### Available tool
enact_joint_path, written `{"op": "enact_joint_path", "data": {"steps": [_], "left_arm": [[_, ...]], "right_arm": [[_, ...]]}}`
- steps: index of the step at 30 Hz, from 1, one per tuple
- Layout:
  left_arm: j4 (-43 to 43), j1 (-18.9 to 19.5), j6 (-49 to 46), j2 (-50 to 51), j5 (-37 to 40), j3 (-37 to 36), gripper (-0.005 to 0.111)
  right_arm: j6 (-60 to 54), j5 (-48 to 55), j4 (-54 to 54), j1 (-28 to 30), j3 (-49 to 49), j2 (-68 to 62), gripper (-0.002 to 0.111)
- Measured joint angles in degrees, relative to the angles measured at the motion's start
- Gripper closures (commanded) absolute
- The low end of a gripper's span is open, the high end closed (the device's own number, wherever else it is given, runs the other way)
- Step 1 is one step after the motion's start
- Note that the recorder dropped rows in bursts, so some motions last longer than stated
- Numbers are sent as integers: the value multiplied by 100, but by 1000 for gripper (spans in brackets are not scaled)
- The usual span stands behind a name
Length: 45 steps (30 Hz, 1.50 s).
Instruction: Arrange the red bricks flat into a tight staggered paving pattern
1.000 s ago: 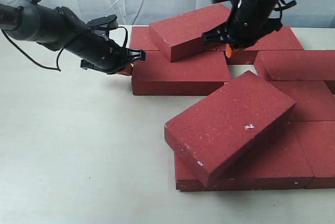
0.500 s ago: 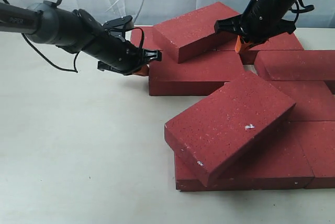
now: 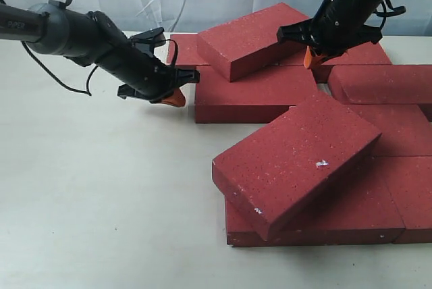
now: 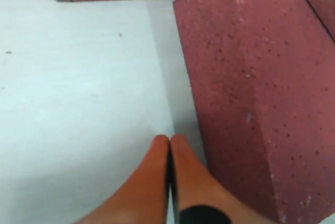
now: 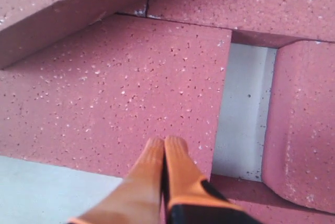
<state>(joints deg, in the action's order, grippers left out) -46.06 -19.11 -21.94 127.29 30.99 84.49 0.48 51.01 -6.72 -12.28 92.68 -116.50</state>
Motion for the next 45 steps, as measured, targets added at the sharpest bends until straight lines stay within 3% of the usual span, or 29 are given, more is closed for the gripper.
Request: {"op": "enact_joint_path", "data": {"steps": [18, 45], "left_arm": [[103, -769, 226, 258, -423, 439, 107], [43, -796, 524, 336, -55, 613, 107]], "right_arm": [[-104, 0, 0, 0, 0, 0, 109], [-207, 33, -138, 0, 0, 0, 109]]}}
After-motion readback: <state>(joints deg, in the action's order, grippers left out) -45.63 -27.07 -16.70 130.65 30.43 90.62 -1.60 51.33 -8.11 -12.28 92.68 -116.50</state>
